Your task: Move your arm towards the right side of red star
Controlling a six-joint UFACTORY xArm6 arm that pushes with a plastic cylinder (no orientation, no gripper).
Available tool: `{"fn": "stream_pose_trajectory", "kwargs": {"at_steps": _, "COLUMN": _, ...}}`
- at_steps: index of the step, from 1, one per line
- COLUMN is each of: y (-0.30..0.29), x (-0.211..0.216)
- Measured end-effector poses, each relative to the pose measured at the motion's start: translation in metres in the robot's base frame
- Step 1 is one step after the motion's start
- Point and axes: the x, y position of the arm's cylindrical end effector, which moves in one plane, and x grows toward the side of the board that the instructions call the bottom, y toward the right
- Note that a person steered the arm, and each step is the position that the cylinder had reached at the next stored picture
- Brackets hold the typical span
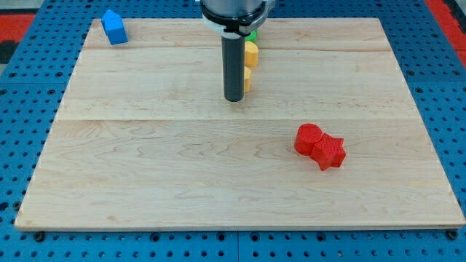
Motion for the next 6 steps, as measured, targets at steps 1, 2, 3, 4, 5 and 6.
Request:
{"fn": "stream_pose_trajectory", "kwargs": {"at_steps": 1, "y": 0.016, "x": -0.019}}
{"fn": "stream_pose_trajectory", "kwargs": {"at_steps": 2, "y": 0.020, "x": -0.038}}
{"fn": "stream_pose_trajectory", "kwargs": {"at_steps": 3, "y": 0.034, "x": -0.014}}
{"fn": "stream_pose_trajectory", "kwargs": {"at_steps": 4, "y": 0.069, "x": -0.009}}
{"fn": "stream_pose_trajectory", "kwargs": {"at_steps": 5, "y": 0.122, "x": 0.021}}
{"fn": "stream_pose_trajectory", "kwargs": {"at_steps": 6, "y": 0.183, "x": 0.055}}
